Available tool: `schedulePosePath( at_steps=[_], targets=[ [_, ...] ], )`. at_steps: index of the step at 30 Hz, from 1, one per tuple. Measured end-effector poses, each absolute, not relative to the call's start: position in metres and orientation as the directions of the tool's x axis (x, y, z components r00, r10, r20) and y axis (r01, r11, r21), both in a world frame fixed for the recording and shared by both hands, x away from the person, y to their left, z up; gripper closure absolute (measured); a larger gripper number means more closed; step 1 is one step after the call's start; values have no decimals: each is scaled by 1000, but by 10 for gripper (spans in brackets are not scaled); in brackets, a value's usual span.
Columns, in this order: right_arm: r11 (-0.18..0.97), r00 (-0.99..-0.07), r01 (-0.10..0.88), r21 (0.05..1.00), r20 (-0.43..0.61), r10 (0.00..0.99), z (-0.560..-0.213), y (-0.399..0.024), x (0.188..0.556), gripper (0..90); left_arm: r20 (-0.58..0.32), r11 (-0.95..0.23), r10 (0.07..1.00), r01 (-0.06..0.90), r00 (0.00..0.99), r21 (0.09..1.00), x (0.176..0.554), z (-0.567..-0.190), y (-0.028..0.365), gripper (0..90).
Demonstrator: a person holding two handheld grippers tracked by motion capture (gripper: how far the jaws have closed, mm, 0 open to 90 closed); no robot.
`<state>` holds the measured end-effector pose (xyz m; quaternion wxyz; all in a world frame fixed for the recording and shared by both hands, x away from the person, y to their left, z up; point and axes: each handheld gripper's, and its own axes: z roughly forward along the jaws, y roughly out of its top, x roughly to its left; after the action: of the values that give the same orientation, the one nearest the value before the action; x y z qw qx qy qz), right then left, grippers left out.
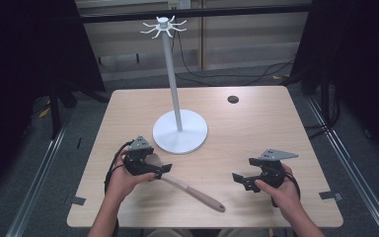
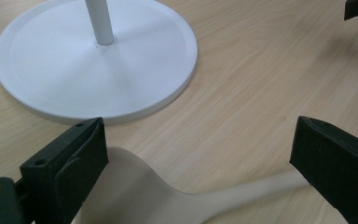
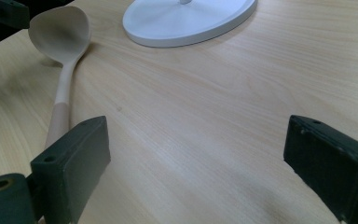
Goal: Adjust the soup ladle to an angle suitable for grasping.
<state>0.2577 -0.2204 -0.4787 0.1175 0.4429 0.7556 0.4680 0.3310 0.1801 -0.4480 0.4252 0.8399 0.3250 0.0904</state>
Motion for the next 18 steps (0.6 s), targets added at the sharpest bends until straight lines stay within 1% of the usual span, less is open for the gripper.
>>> schedulePosePath(
  at_steps=[6, 13, 16, 18],
  targets=[
    [184, -596, 550, 814, 229, 770, -478, -216, 257, 68, -102, -436, 629, 459, 771, 774, 329, -443, 183, 41],
    [192, -615, 538, 821, 226, 755, -475, -205, 257, 70, -101, -435, 632, 460, 768, 774, 328, -442, 184, 43],
    [206, -632, 528, 824, 219, 743, -474, -199, 257, 84, -105, -430, 637, 465, 763, 774, 328, -443, 186, 46],
    [216, -650, 520, 826, 219, 728, -474, -192, 258, 108, -108, -431, 641, 473, 760, 769, 327, -443, 188, 47]
  ],
)
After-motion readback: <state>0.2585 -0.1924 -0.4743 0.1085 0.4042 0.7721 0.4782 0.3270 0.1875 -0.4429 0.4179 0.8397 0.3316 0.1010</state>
